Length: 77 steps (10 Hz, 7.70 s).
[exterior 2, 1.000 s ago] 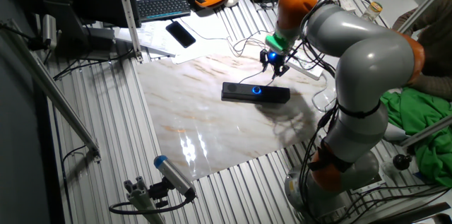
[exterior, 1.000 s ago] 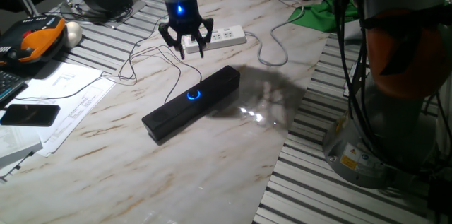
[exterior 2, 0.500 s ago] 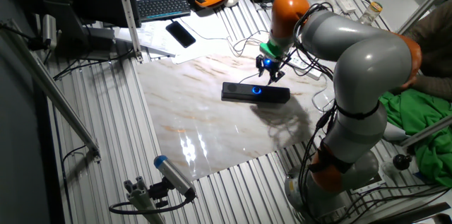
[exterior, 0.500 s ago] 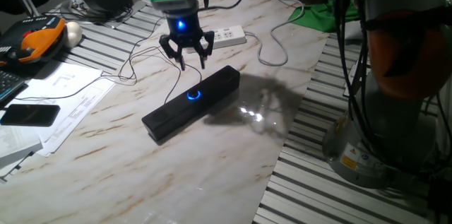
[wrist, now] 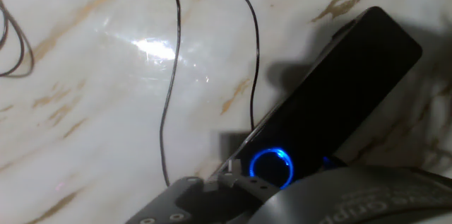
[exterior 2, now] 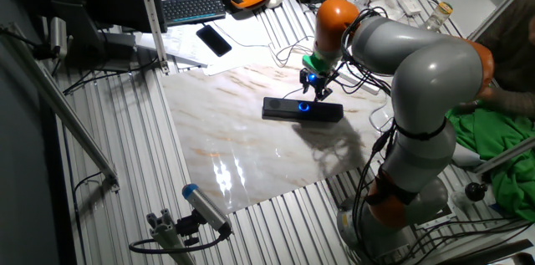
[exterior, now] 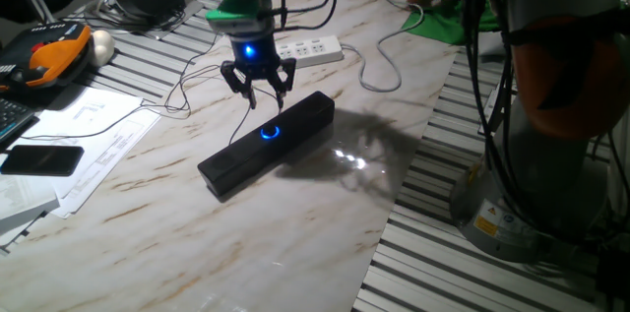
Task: Turn the knob to decrease the volume of the speaker
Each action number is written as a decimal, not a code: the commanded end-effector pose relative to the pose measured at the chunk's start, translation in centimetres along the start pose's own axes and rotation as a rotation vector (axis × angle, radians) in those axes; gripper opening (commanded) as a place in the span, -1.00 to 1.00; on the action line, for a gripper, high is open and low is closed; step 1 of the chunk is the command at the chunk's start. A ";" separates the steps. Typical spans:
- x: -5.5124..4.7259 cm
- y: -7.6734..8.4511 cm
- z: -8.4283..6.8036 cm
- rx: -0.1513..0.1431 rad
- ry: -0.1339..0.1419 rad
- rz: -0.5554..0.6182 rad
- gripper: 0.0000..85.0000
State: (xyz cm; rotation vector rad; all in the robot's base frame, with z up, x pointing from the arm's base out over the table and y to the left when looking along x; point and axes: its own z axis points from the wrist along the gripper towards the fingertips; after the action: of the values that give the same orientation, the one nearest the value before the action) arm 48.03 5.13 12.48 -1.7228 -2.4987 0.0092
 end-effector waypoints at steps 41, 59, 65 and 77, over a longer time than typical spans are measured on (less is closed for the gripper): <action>1.3 0.2 5.0 -0.063 -0.071 0.060 -0.20; 1.4 0.2 5.0 -0.064 -0.093 -0.122 -1.00; 1.5 0.2 4.9 -0.057 -0.099 -0.235 -1.00; 1.9 0.2 4.7 -0.023 -0.102 -0.538 -1.00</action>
State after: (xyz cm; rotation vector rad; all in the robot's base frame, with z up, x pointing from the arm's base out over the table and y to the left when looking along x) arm 47.06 7.30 7.90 -1.0195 -2.9608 0.0272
